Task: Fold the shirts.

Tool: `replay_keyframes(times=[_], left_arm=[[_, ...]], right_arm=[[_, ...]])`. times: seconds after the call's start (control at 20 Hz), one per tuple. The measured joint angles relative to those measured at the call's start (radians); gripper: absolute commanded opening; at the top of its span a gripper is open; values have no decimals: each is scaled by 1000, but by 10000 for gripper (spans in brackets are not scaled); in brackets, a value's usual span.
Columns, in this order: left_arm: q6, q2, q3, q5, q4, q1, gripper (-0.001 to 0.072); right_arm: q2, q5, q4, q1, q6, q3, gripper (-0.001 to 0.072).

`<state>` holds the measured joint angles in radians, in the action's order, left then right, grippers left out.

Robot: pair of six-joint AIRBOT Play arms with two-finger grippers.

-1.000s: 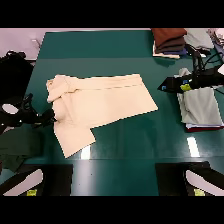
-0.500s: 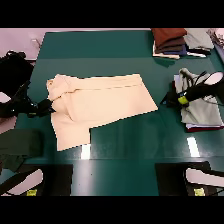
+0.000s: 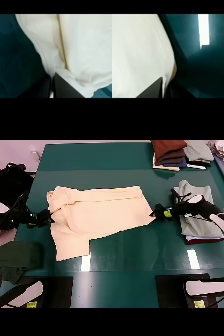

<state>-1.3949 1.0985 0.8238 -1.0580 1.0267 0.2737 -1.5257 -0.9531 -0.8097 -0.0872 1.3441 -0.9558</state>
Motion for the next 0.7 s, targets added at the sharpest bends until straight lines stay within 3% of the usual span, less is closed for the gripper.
replay_keyframes(times=[0.35,0.7], left_arm=[[-8,-171,151,-10,-7,0,26],[-48,-337,811,-68,-14,0,25]], right_arm=[[123,-50,9,25,-70,-224,18],[489,-139,11,-116,-95,-647,17]])
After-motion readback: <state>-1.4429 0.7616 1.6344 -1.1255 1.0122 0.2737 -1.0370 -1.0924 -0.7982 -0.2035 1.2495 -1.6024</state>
